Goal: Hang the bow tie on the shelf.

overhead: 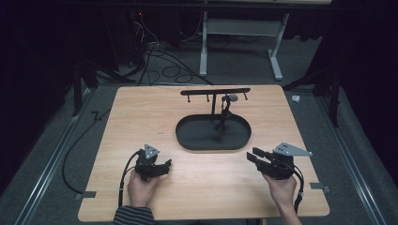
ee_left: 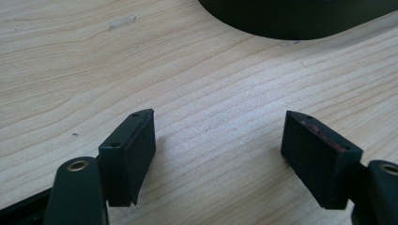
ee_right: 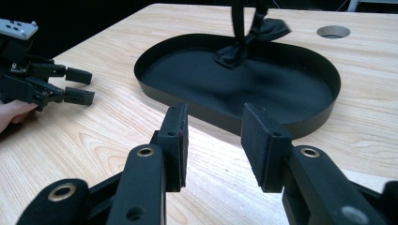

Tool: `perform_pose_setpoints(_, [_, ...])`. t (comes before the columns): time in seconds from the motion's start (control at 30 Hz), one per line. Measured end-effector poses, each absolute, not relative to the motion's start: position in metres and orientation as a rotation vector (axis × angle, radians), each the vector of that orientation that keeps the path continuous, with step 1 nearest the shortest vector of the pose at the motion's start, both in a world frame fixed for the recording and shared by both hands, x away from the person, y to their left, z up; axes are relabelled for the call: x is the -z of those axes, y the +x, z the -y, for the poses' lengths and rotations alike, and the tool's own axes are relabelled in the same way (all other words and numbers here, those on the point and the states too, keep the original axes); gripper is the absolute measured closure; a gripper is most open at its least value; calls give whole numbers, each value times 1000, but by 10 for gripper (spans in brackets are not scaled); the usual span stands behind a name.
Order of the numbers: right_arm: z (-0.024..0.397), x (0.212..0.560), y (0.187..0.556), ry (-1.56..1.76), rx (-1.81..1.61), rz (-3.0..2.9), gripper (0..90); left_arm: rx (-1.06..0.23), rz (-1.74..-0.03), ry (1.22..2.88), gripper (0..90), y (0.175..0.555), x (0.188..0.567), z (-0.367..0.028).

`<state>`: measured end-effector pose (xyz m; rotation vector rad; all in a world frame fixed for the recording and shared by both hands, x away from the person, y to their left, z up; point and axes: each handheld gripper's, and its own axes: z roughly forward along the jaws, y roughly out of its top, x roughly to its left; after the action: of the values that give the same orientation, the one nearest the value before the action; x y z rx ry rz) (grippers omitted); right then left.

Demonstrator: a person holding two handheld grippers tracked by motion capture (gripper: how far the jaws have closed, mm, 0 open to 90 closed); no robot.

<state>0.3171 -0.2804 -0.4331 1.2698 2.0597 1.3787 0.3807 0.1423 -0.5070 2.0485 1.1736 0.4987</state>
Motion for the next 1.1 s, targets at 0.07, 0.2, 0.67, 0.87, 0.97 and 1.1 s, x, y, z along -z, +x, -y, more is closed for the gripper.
perform_pose_setpoints(0.07, [279,434,317,1269,-1380,-2059,634,-498,-1173,2049,270,381,507,-142])
perform_pose_setpoints(0.2, [276,438,318,1269,-1372,-2072,635,-499,-1173,2049,271,381,507,-142])
perform_pose_setpoints(0.67, [266,455,321,1285,-1335,-2115,635,-498,-1173,2049,271,381,507,-142])
perform_pose_setpoints(0.87, [260,462,322,1282,-1298,-2136,635,-498,-1173,2049,270,381,507,-142])
perform_pose_setpoints(0.97, [257,466,323,1274,-1273,-2152,635,-498,-1173,2049,271,381,507,-142])
perform_pose_setpoints(1.1, [253,474,325,1281,-1250,-2170,635,-498,-1173,2049,270,381,507,-142])
